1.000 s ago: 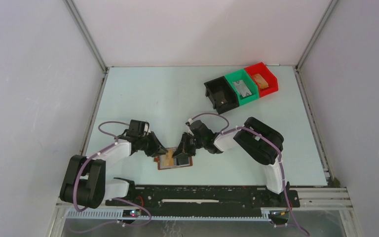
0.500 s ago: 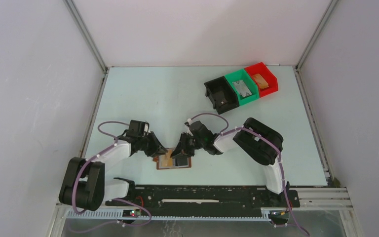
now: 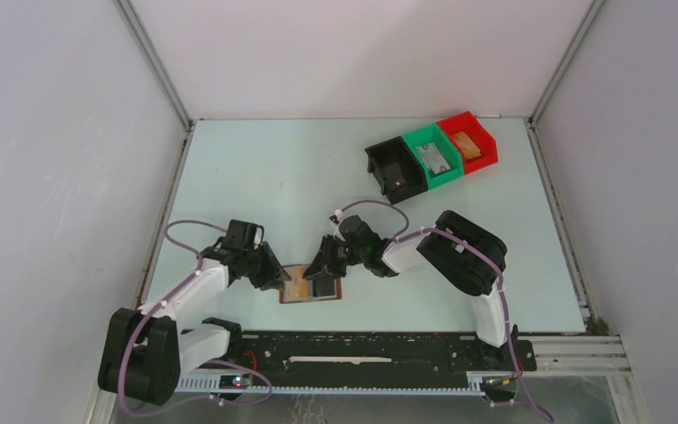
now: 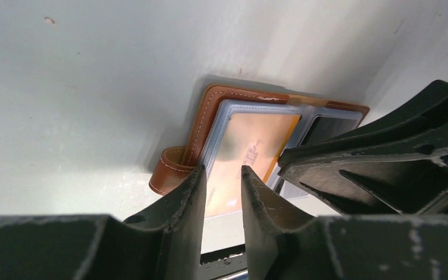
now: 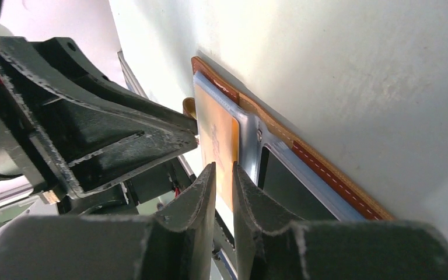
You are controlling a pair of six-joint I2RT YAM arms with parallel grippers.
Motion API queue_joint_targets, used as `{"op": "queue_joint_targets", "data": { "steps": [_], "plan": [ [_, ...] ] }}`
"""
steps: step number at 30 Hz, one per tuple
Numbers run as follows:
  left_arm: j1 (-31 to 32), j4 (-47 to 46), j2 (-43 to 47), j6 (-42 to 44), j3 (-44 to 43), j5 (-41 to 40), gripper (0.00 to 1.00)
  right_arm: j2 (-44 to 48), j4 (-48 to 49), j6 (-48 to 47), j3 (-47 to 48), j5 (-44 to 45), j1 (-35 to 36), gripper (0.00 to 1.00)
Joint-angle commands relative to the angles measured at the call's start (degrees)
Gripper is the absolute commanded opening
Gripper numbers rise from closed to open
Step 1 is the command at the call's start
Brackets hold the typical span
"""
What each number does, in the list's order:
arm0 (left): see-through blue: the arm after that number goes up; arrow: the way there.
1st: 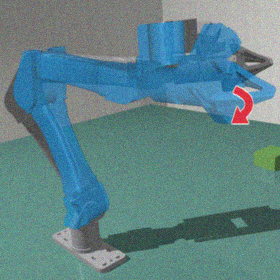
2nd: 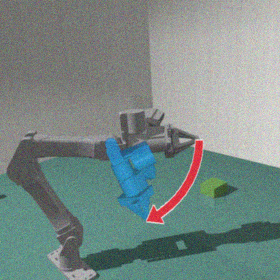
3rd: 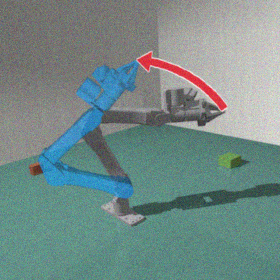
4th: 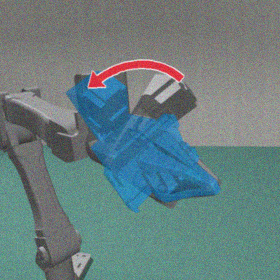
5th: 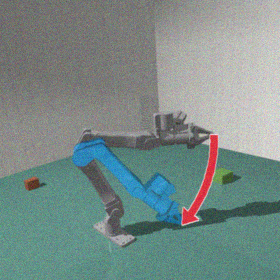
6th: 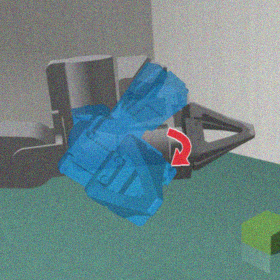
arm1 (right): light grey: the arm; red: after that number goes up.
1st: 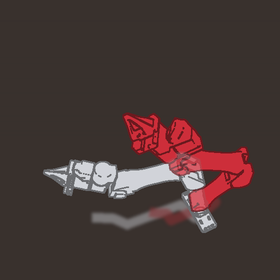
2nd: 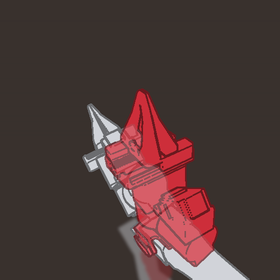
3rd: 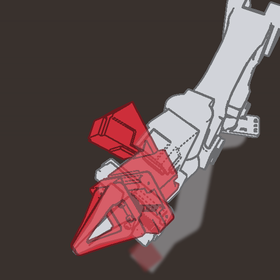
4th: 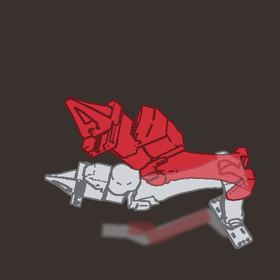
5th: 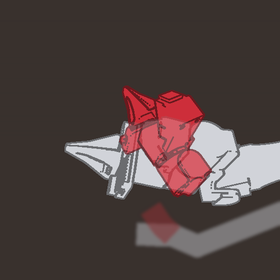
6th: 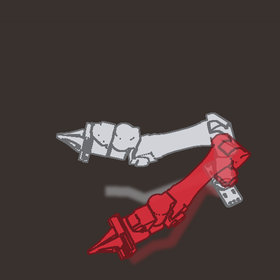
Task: Take the credit cards out of the card holder
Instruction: Remove the credit card from the card holder.
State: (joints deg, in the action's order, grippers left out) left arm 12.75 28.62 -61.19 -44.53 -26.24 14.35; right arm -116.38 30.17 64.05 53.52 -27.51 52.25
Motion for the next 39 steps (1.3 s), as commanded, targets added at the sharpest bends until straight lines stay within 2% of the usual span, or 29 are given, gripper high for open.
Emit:
{"op": "queue_joint_targets", "data": {
  "steps": [1,8,20,28,39],
  "plan": [
    [0.69,-1.09,-2.71,0.94,0.96,1.67,0.33,1.05,2.18,0.38,0.07,0.5,0.02,0.25],
    [0.88,-4.21,-3.52,0.32,2.15,3.45,0.27,1.07,2.1,0.65,0.1,0.57,0.05,0.25],
    [0.88,-7.02,-8.56,0.48,3.34,2.94,0.23,2.87,3.0,2.1,-4.26,2.47,-1.08,0.25],
    [0.87,-7.44,-10.18,0.5,3.34,2.61,0.22,6.51,3.4,1.28,-7.36,4.9,-1.44,0.33],
    [0.87,-7.42,-10.77,0.59,3.3,2.42,0.2,7.48,-5.75,0.45,-7.37,10.25,-0.95,0.33]
  ]
}}
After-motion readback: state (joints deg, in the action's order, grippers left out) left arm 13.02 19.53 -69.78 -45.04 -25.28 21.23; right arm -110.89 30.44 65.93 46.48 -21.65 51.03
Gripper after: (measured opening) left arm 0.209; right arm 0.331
